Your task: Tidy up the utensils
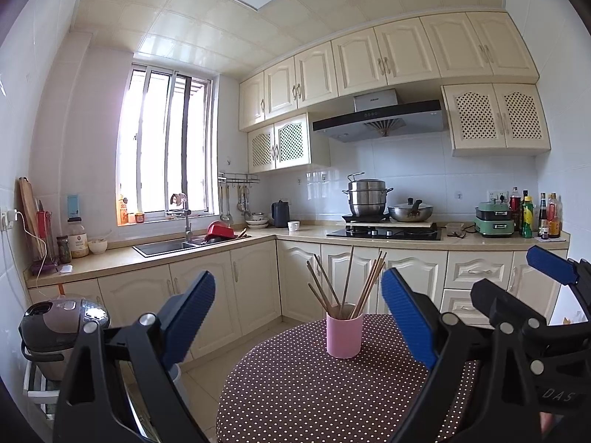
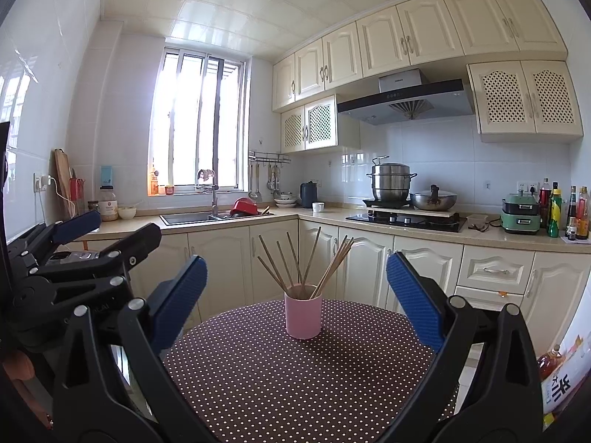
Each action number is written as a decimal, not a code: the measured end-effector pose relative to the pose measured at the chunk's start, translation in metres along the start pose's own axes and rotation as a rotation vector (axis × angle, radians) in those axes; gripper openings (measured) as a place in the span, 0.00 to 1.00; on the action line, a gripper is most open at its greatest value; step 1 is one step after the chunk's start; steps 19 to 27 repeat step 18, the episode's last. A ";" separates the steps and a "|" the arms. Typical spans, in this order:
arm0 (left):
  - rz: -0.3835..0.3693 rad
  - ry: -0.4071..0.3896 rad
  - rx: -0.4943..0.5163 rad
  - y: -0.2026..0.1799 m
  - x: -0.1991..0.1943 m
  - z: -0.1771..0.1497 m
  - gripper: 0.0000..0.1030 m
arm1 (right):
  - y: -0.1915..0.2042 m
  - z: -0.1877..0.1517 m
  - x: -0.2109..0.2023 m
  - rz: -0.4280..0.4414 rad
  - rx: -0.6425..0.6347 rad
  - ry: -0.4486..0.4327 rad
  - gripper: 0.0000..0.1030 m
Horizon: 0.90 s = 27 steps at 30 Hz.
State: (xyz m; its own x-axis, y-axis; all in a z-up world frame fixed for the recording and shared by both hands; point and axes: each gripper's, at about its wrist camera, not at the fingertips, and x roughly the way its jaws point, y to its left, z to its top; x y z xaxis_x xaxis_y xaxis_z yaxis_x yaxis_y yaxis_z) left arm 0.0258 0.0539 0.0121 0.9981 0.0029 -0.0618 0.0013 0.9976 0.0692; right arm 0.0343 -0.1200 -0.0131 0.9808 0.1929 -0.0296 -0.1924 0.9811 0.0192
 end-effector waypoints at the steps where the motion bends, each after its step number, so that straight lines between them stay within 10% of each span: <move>1: 0.002 0.002 0.001 -0.001 0.001 0.000 0.87 | 0.000 0.000 0.001 0.000 0.000 0.002 0.93; 27: -0.001 0.102 0.010 -0.009 0.058 -0.020 0.87 | -0.010 -0.022 0.053 -0.006 0.028 0.097 0.93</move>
